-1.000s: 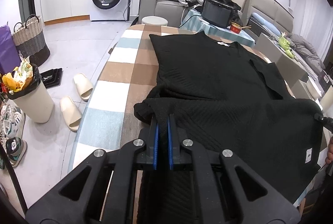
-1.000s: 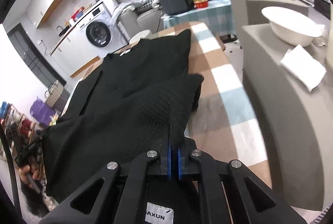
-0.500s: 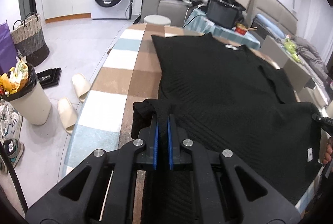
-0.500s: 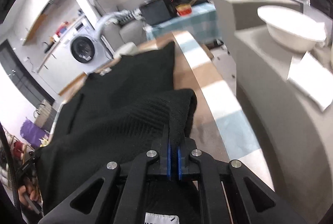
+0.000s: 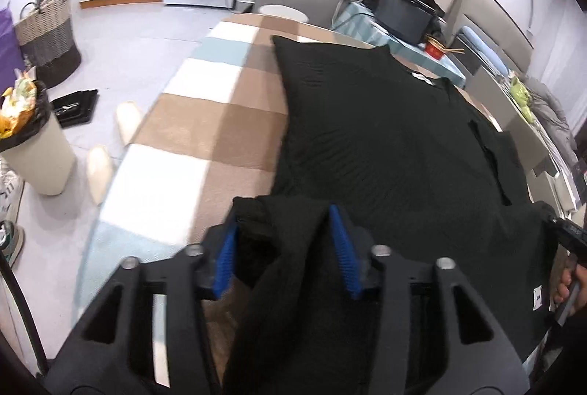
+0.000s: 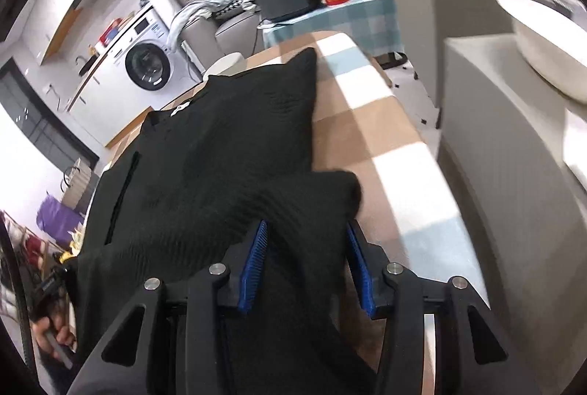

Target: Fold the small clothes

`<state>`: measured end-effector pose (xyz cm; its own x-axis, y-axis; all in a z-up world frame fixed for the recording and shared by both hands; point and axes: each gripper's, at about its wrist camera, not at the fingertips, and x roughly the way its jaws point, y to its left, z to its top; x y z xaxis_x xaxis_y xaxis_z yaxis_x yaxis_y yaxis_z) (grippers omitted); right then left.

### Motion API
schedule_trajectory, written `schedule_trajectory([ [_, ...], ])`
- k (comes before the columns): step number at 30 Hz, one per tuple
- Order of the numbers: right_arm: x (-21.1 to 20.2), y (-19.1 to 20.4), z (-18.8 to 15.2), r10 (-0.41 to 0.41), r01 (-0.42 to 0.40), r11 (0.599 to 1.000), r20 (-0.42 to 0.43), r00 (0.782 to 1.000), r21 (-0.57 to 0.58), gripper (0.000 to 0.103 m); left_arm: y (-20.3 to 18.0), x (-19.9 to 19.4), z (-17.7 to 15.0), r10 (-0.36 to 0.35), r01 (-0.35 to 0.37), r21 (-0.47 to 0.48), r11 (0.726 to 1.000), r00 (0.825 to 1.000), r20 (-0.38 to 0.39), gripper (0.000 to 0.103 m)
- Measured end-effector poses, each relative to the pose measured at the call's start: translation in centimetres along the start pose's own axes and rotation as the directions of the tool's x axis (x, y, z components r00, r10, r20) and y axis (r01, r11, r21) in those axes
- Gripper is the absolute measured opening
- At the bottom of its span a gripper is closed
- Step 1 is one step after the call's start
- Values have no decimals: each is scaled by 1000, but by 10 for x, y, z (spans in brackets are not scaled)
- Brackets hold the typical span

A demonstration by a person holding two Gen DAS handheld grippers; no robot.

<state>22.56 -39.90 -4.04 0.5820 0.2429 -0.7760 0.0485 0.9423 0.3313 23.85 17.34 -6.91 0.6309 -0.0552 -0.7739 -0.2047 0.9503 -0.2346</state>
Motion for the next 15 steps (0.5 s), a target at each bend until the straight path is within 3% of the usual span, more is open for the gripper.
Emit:
schedule_trajectory([
  [2, 9, 6, 3, -7, 6, 1000, -9, 1000, -22, 35, -6, 8, 1, -11, 12, 26, 1000, 1000, -16, 22],
  [4, 13, 13, 4, -20, 19, 999, -15, 1000, -47, 29, -13, 10, 0, 2, -1, 63, 998, 1000, -15, 20],
  [12, 8, 18, -9, -15, 11, 998, -52, 999, -64, 23, -17, -2, -15, 13, -9, 107, 994, 999, -33, 18],
  [15, 4, 18, -12, -13, 10, 998, -52, 999, -64, 23, -14, -5, -16, 20, -17, 96, 995, 999, -30, 23],
])
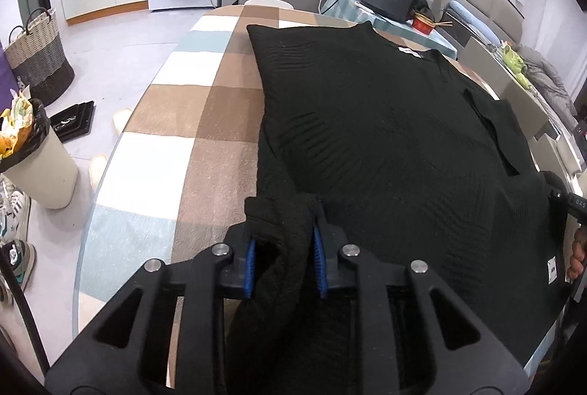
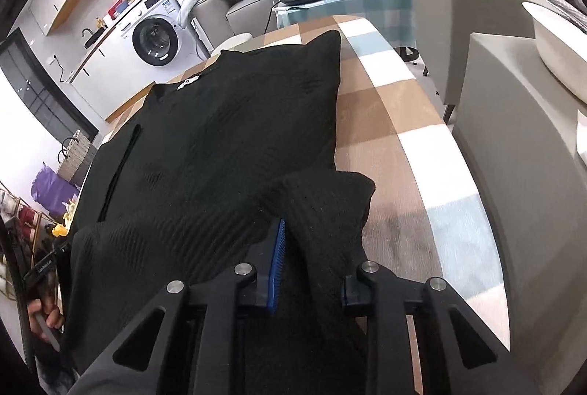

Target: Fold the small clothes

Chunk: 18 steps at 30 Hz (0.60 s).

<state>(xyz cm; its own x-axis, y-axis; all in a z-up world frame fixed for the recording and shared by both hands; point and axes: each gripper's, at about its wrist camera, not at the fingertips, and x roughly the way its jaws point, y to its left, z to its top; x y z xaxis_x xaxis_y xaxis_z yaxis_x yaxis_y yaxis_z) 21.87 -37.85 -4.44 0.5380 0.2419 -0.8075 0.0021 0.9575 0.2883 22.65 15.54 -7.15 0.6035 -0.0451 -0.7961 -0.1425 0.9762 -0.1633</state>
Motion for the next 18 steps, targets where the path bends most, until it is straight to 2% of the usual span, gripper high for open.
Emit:
schedule_trajectory([
  [3, -2, -6, 5, 4, -4, 1000, 1, 1000, 22, 28, 3, -8, 1, 34, -34, -7, 999, 999, 2, 36],
  [4, -6, -9, 6, 3, -3, 1000, 0, 1000, 31, 30, 3, -13, 0, 51, -51, -9, 999, 999, 5, 46],
  [5, -11, -11, 5, 6, -6, 999, 2, 1000, 34, 37, 4, -20, -1, 62, -61, -9, 998, 998, 14, 54],
  [6, -20, -15, 3, 15, -15, 999, 15, 1000, 33, 47, 6, -27, -4, 62, -62, -6, 998, 998, 26, 56],
  [8, -34, -20, -2, 24, -25, 1000, 39, 999, 14, 52, 8, -43, -12, 46, -46, -2, 999, 998, 45, 64],
  [12, -45, -27, -16, 21, -20, 999, 11, 1000, -51, 52, 11, -55, -28, 34, -34, -9, 999, 999, 30, 65],
  [16, -29, -23, -26, -14, 9, 994, -48, 999, -105, 51, 14, -55, -45, 25, -25, -32, 999, 1000, -4, 65],
  [17, -26, -22, -27, -8, 2, 994, -57, 998, -110, 46, 14, -55, -49, 19, -19, -39, 999, 1000, -11, 65],
  [18, -25, -20, -29, -3, -5, 993, -65, 998, -116, 30, 14, -56, -51, 9, -10, -45, 999, 1000, -17, 65],
])
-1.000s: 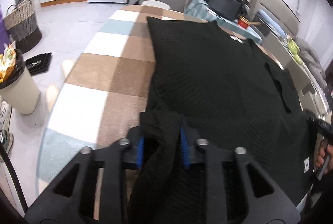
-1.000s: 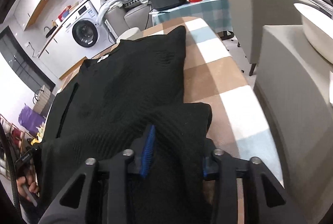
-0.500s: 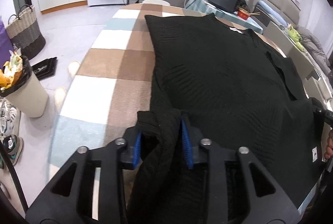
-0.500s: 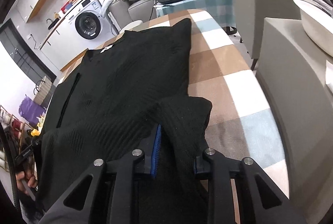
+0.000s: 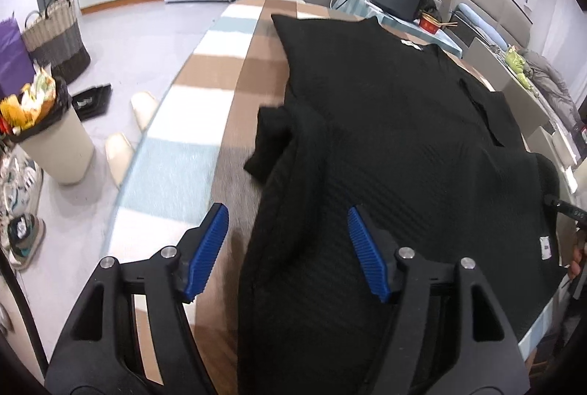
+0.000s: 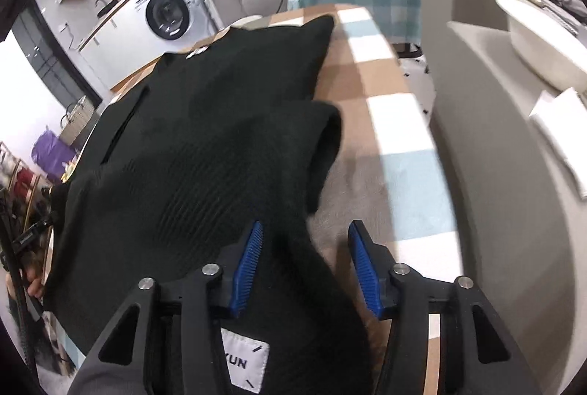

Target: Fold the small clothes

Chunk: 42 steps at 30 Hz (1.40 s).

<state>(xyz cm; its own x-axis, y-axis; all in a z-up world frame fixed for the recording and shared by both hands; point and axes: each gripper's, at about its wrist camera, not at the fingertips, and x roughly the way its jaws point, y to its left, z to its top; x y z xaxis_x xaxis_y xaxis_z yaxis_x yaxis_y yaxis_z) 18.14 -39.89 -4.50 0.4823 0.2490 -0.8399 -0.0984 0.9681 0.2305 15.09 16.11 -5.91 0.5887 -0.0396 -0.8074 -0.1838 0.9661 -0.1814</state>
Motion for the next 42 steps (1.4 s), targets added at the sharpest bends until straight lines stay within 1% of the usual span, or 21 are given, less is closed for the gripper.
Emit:
schedule_trajectory([
  [1, 1, 4, -1, 13, -13, 1000, -7, 1000, -16, 21, 1, -2, -2, -16, 16, -3, 1000, 1000, -3, 63],
  [3, -3, 14, -5, 25, -25, 997, -1, 1000, -67, 10, 1, -5, -5, -30, 30, -7, 1000, 1000, 1, 61],
  [5, -8, 22, -11, 68, -69, 992, -13, 998, -108, 7, 2, -5, -6, -20, 20, -9, 1000, 1000, 1, 57],
  [7, -13, 30, -17, 82, -84, 984, -23, 996, -154, 8, 5, 0, -6, -10, 10, -23, 1000, 1000, -13, 56],
  [8, -15, 33, -19, 81, -83, 982, -18, 997, -170, 9, 5, 2, -4, -12, 11, -29, 1000, 1000, -18, 52],
  [10, -15, 33, -16, 71, -71, 984, -9, 997, -166, 20, 5, 7, -3, -19, 18, -33, 999, 999, -31, 45],
  [11, -13, 31, -15, 60, -61, 986, -8, 998, -153, 26, 4, 10, -1, -19, 18, -32, 999, 999, -33, 36],
  [12, -10, 29, -12, 51, -51, 989, -6, 999, -140, 28, 3, 11, -1, -17, 17, -27, 1000, 999, -28, 29],
  [13, -9, 28, -11, 46, -46, 990, 0, 999, -130, 28, 3, 13, 1, -20, 19, -25, 999, 999, -33, 16],
  [14, -6, 26, -9, 44, -44, 993, 4, 999, -112, 28, 3, 13, 1, -35, 34, -31, 999, 999, -38, 10],
  [16, 1, 25, -9, 16, -16, 996, -2, 1000, -90, 17, 4, 8, 2, -49, 49, -36, 998, 999, -17, 5],
  [17, 3, 25, -9, 5, -6, 996, -5, 1000, -88, 5, 2, 5, 2, -53, 53, -29, 998, 999, -8, 4],
  [21, -15, 19, -5, 58, -55, 996, 39, 998, -66, 4, 0, -14, 9, -58, 59, -12, 998, 997, 51, 3],
  [25, -46, 15, 10, 112, -109, 994, 176, 978, -27, 4, -3, -29, 25, -79, 81, -13, 997, 989, 123, 3],
  [28, -52, 15, 23, 92, -97, 995, 256, 962, 7, 4, -2, -26, 40, -79, 86, -36, 996, 985, 154, 3],
  [32, -28, 18, 34, -11, 0, 999, 212, 977, 49, 4, 3, -6, 54, -60, 70, -65, 995, 987, 148, 3],
  [34, -11, 20, 35, -40, 32, 998, 167, 985, 47, 4, 4, 9, 57, -40, 48, -68, 997, 993, 110, 3],
  [37, 4, 14, 35, -65, 59, 997, 96, 993, 59, 20, 3, 23, 57, -22, 26, -62, 998, 998, 65, 4],
  [39, 6, 3, 33, -36, 27, 994, 83, 996, 102, 39, 1, 25, 55, -23, 26, -49, 998, 997, 68, 7],
  [40, 4, -3, 31, -22, 11, 993, 89, 996, 121, 44, 2, 27, 56, -28, 31, -47, 998, 998, 59, 11],
  [42, 4, -10, 32, -6, -8, 989, 96, 995, 146, 45, 3, 33, 57, -38, 41, -53, 998, 998, 51, 15],
])
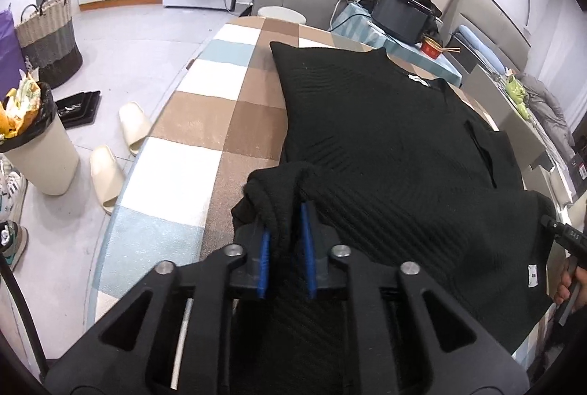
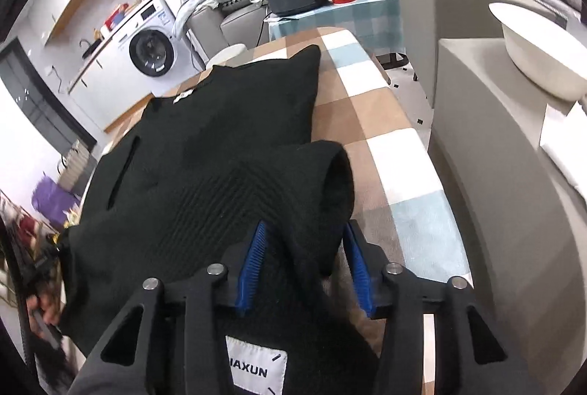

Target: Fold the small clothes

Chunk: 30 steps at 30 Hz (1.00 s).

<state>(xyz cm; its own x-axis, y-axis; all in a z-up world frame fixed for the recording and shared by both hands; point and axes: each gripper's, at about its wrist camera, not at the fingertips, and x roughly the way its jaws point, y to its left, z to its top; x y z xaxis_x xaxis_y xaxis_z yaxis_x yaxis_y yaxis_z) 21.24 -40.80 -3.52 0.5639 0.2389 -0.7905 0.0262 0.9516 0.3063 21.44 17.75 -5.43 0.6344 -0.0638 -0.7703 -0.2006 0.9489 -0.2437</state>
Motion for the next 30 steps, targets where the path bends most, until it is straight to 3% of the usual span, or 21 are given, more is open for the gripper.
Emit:
schedule_trajectory([
  [4, 7, 4, 1, 43, -43, 999, -9, 999, 2, 45, -1, 11, 4, 7, -7, -9, 1000, 1000, -6, 20],
  [7, 15, 17, 3, 25, -25, 999, -15, 1000, -37, 44, -5, 17, 5, 29, -29, 0, 1000, 1000, -1, 20],
  [9, 18, 24, 3, 9, -10, 997, -13, 1000, -71, 29, -9, 17, 5, 50, -50, 30, 998, 999, -3, 20],
  [13, 21, 28, 1, -35, 31, 995, -42, 999, -90, 27, -12, 10, 0, 75, -74, 69, 995, 997, -8, 20],
  [15, 15, 30, 0, -64, 59, 992, -46, 997, -113, 36, -9, 2, -4, 79, -79, 63, 995, 997, -6, 21],
  [16, 12, 28, 0, -81, 75, 991, -51, 995, -114, 41, -7, -3, -7, 90, -89, 58, 994, 996, -7, 31],
  [17, 5, 23, -2, -123, 116, 987, -53, 991, -109, 47, -4, -8, -10, 106, -106, 49, 993, 994, -11, 47],
  [19, -8, 14, -7, -151, 146, 984, -46, 987, -98, 47, 5, -23, -18, 114, -114, 19, 993, 993, 5, 60],
  [23, -41, -10, -28, -136, 135, 991, -42, 990, -17, 56, 15, -47, -40, 110, -110, 6, 994, 994, -12, 65],
  [30, -71, -23, -81, -45, 49, 997, -79, 996, 59, 56, 13, -70, -79, 91, -89, 28, 996, 993, -73, 65],
])
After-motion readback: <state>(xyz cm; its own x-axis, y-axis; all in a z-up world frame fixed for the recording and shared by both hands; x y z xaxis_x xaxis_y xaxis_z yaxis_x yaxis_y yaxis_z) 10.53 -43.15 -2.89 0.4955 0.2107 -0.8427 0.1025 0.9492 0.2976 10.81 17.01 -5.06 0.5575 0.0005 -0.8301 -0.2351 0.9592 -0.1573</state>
